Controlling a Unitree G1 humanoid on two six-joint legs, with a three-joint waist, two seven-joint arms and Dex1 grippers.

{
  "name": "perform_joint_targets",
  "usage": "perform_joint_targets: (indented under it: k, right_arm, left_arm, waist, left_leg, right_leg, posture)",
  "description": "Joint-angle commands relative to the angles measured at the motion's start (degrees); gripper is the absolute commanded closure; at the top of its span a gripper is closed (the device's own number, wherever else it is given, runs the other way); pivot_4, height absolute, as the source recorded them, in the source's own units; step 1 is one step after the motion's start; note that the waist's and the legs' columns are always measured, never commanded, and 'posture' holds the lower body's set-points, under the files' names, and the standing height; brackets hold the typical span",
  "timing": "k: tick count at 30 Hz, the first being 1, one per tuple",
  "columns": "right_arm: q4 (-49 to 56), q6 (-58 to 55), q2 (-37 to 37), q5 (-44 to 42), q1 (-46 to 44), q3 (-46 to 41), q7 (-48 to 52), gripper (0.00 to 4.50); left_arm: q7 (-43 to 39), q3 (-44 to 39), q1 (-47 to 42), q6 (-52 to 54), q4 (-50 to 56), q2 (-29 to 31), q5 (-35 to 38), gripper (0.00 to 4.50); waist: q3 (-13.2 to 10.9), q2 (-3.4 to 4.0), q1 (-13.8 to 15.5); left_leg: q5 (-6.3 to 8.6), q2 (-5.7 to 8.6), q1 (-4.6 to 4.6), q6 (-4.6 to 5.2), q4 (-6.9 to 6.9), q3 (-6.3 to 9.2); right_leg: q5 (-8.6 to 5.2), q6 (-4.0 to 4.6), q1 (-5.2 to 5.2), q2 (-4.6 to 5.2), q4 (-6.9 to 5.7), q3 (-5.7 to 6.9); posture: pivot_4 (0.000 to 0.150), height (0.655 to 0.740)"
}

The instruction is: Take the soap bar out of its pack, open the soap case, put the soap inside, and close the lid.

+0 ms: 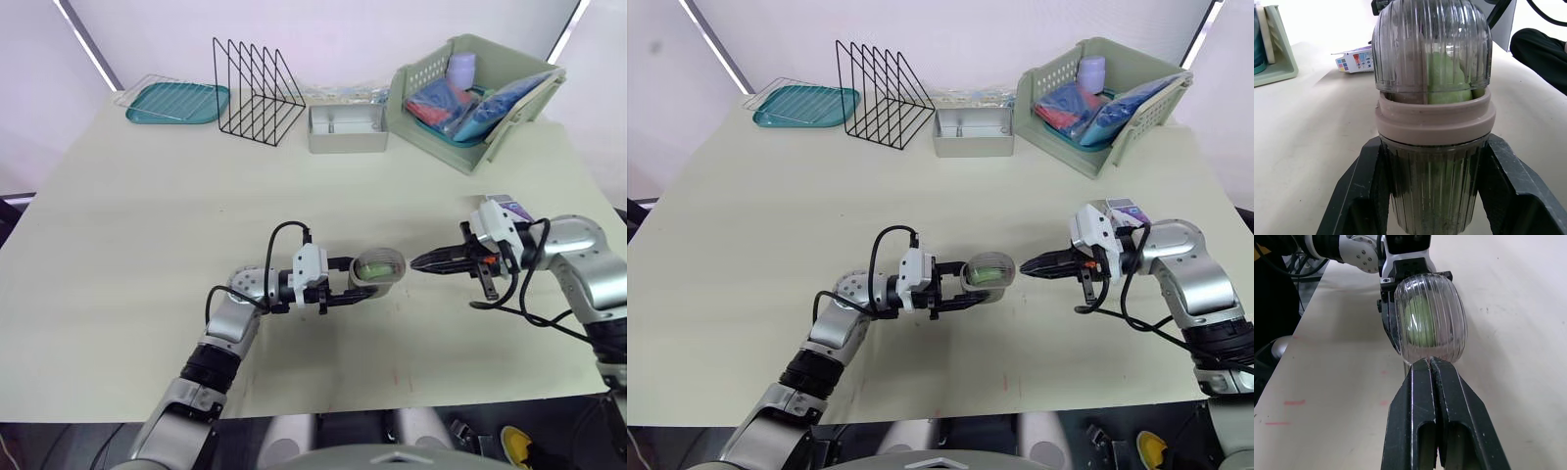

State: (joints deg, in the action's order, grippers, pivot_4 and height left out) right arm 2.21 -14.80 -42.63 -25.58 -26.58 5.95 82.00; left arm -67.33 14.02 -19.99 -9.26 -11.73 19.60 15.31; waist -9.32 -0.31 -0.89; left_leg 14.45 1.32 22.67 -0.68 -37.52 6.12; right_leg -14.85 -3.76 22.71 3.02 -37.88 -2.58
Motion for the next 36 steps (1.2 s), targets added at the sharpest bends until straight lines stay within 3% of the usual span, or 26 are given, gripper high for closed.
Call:
perform_joint_targets:
  k: [1, 36]
  right_arm:
    - [2.2, -0.2, 0.3, -0.9, -1.3, -0.4, 0.1, 4.47]
    - [3.5, -1.0, 1.2, -0.9, -2.5, 0.6, 1.5, 4.47]
  left_arm:
    - [0.1, -0.6, -0.1, -0.1, 0.5, 0.6, -0.2, 2.63]
    - [0.2, -0.3, 0.0, -0.3, 0.5, 0.9, -0.5, 2.63]
  waist:
    - [0.0, 0.00, 0.0]
    - [0.0, 0.00, 0.0]
  left_leg:
    - [0.00, 0.00, 0.00, 0.00, 0.00, 0.00]
    - [0.00, 0.00, 0.00, 0.00, 0.00, 0.00]
  right_leg:
    - [0.00, 0.00, 0.00, 0.00, 0.00, 0.00]
    - [0.00, 0.00, 0.00, 0.00, -0.01, 0.00]
  posture:
    - [0.150, 0.7400]
    - [0.150, 0.7400]
